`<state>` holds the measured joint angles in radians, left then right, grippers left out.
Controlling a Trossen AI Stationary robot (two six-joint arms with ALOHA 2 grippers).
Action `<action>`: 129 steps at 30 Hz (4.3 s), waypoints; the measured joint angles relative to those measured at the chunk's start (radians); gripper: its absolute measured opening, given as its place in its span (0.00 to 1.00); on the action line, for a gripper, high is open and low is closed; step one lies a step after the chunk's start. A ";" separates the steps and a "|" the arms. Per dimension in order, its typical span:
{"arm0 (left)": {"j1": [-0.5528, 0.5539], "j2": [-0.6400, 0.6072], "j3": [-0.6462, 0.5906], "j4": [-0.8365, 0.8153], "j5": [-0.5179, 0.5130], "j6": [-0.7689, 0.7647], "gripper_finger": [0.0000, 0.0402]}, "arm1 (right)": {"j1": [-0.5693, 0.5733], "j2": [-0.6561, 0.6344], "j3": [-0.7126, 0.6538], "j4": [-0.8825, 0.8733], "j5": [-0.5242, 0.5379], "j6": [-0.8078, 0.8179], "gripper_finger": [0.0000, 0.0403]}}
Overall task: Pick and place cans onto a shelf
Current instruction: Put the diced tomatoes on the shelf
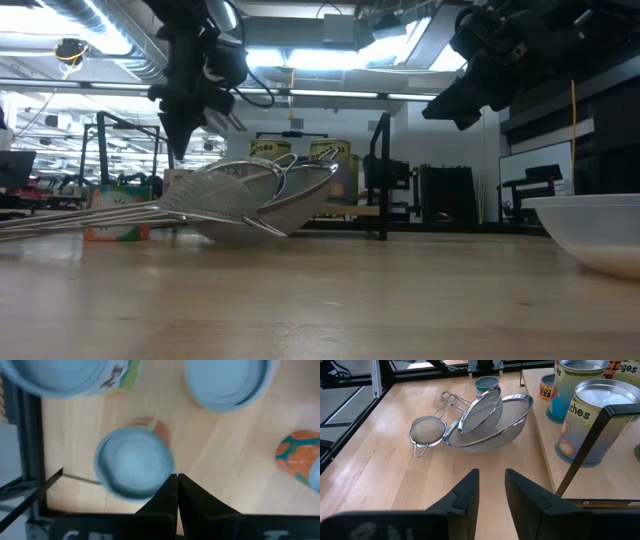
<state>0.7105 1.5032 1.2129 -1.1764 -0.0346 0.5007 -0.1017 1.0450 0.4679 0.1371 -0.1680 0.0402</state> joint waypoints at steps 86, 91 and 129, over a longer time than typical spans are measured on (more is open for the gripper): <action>-0.028 0.000 -0.080 0.141 -0.274 -0.114 0.23 | 0.000 0.000 0.000 0.000 0.000 -0.020 0.24; 0.020 0.000 -0.080 0.133 -0.200 -0.101 0.24 | 0.000 0.000 0.000 0.000 0.000 -0.022 0.24; 0.066 0.050 -0.079 0.202 -0.138 -0.081 0.02 | 0.000 0.000 0.000 0.000 0.000 -0.022 0.24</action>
<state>0.7767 1.5536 1.1336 -0.9742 -0.1730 0.4198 -0.1015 1.0449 0.4681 0.1371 -0.1682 0.0177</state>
